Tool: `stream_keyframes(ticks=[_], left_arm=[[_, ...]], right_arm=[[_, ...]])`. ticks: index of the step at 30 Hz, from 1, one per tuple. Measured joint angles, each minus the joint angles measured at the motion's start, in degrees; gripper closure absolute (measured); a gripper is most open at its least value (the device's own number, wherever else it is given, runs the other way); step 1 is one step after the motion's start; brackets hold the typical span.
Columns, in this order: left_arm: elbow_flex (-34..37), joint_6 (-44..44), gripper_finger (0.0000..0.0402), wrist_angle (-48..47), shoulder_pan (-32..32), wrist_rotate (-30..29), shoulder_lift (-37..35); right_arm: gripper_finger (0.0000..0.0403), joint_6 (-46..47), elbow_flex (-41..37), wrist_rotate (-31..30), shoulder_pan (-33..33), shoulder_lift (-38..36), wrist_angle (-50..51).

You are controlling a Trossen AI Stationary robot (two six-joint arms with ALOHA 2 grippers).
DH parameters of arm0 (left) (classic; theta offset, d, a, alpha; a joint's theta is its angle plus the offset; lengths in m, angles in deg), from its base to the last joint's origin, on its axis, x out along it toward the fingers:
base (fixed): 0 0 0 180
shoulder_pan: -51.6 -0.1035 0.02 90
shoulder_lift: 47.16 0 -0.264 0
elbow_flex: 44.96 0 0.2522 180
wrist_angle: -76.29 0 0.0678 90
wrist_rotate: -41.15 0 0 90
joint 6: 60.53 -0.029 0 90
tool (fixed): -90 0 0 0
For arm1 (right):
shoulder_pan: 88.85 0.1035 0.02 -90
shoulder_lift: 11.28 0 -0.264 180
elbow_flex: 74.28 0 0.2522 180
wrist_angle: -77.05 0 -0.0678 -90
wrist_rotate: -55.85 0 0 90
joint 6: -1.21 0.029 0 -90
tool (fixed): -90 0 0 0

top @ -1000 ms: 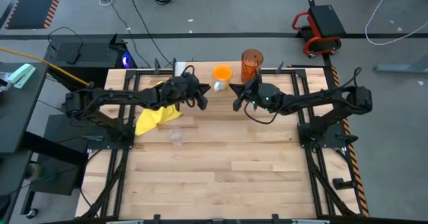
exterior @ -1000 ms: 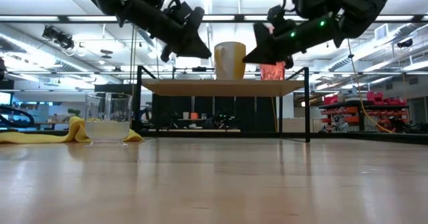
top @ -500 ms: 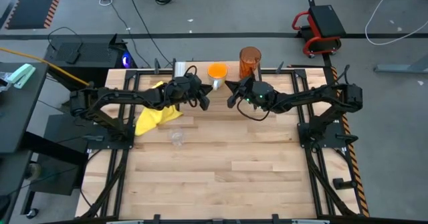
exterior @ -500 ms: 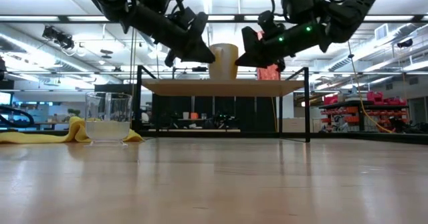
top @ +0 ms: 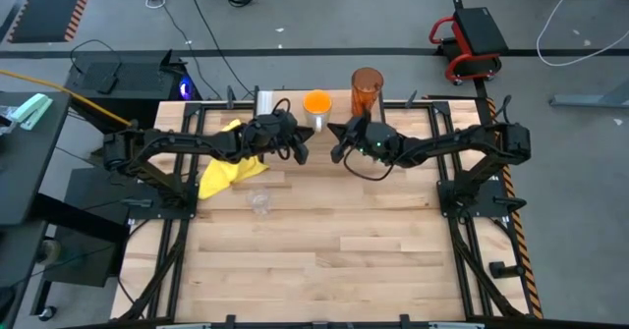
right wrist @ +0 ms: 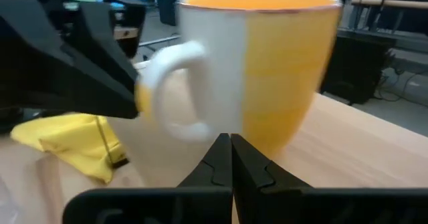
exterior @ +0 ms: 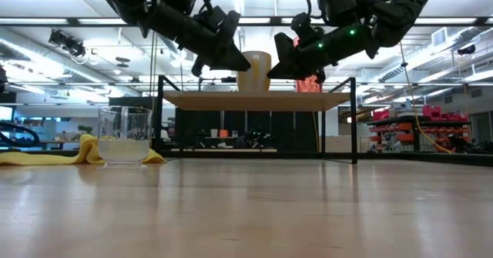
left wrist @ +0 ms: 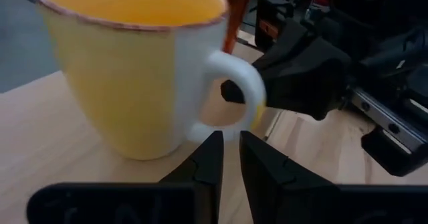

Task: Stack small to large cups/mugs on shelf
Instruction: Put the yellow mug on the shelf, then adjust the brown glass on the shelf

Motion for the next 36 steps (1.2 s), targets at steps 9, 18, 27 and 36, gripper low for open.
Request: stream_keyframes(ticks=[9,18,27,36], left_arm=[[0.0,-1.7,0.0348,0.1,2.0,0.0,-0.3],[0.0,-2.3,0.0343,-3.0,2.8,0.0,-1.5],[0.0,-4.7,0.0348,-5.3,4.0,-0.2,-2.5],[0.0,-6.1,0.0345,-8.2,9.1,-2.7,-2.5]], right_arm=[[0.0403,-4.7,0.0,-7.4,7.5,-5.2,7.9],[0.0403,-8.8,0.0,-15.6,15.8,-23.5,24.2],[0.0403,-11.2,0.0,-21.5,10.1,-40.0,35.7],[0.0403,-12.3,1.3,-7.8,-9.5,-41.6,35.2]])
